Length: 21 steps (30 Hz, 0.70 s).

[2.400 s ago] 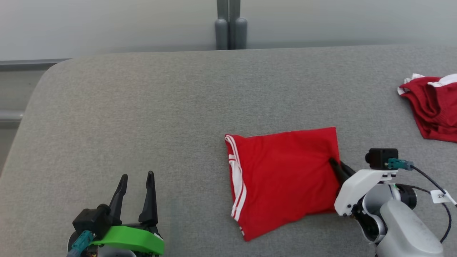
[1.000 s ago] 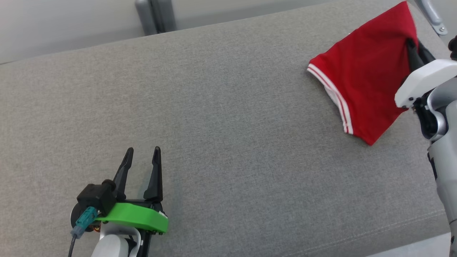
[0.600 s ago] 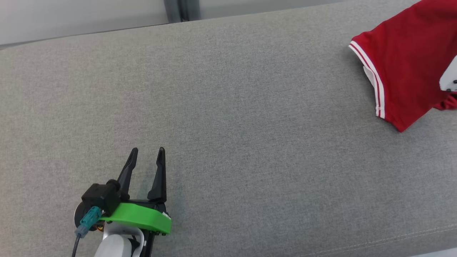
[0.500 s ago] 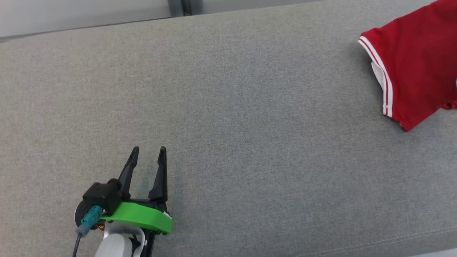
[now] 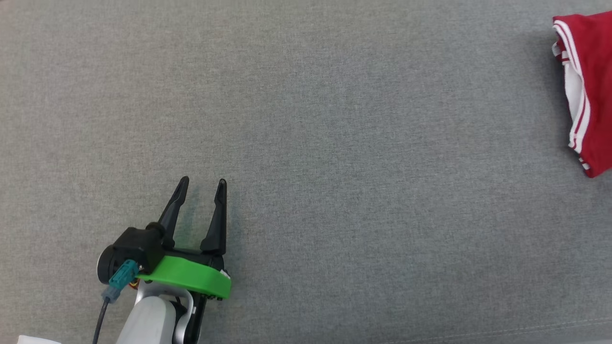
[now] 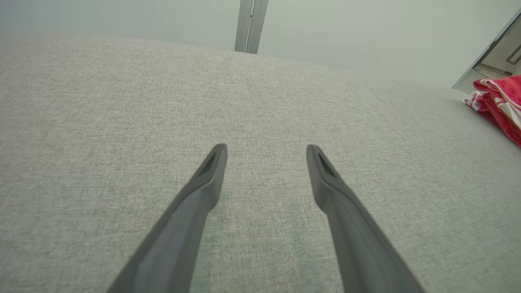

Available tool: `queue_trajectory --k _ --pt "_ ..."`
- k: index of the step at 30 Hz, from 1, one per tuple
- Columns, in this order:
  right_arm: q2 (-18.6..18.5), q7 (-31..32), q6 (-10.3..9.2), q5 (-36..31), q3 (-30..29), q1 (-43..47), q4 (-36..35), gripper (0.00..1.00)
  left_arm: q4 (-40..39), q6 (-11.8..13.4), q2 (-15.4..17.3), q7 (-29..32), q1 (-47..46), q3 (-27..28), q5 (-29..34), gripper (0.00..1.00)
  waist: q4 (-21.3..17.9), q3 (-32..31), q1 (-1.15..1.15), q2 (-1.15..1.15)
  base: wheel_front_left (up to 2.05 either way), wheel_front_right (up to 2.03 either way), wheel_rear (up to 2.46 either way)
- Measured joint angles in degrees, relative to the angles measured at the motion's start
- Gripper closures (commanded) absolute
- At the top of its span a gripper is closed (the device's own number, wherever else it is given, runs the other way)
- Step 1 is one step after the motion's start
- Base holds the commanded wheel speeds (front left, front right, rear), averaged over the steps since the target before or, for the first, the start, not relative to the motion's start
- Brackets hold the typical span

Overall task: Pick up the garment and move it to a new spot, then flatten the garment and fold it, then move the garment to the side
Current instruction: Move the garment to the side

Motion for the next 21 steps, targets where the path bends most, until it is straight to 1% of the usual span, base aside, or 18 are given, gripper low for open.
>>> queue_trajectory --k 1,2,3,5,7,12,16,21 --pt "-0.12 -0.3 0.0 -0.8 -1.54 -0.07 0.0 1.0 -0.16 0.0 0.09 0.02 -0.09 -0.09 0.02 0.0 0.2 0.4 0.0 0.0 0.0 0.0 0.0" --pt "-0.34 -0.56 0.0 -2.38 -3.2 -0.09 -0.02 0.59 -0.35 0.0 0.22 0.18 -0.16 -0.15 0.11 0.0 0.43 0.88 0.0 0.0 0.0 0.0 0.0" --pt "-0.45 -1.18 0.0 -4.25 -4.69 -0.09 -0.26 0.0 -0.52 0.0 0.36 0.21 -0.19 -0.22 0.23 0.0 0.66 1.35 0.0 0.0 0.0 0.0 0.0" --pt "-0.25 -2.07 0.0 -6.94 -7.67 -0.16 -0.93 0.0 -0.8 0.01 0.46 0.25 -0.29 -0.35 0.24 0.0 1.03 2.08 0.0 0.0 0.0 0.0 0.0" --pt "1.12 -3.85 -0.01 -9.22 -10.31 -0.35 -1.92 0.0 -1.01 0.07 0.58 0.33 -0.43 -0.47 0.24 0.0 1.37 2.71 0.0 0.0 0.0 0.0 0.0" --pt "5.13 -5.55 0.0 -12.89 -13.45 -1.15 -2.3 0.0 -1.38 0.53 1.08 0.73 -0.45 -0.49 0.25 0.0 1.24 3.06 0.0 0.0 0.0 0.0 0.0" --pt "7.03 -7.31 0.0 -13.82 -12.92 -2.19 -2.07 0.0 -1.63 0.84 1.43 0.77 -0.47 -0.42 0.24 0.0 0.46 2.62 0.0 0.0 0.0 0.0 0.0" --pt "9.42 -8.79 0.0 -13.19 -9.13 -3.19 -1.44 0.0 -1.55 0.98 1.71 0.76 -0.83 -0.12 -0.02 0.0 -0.39 1.1 0.0 0.0 0.0 0.0 0.0"
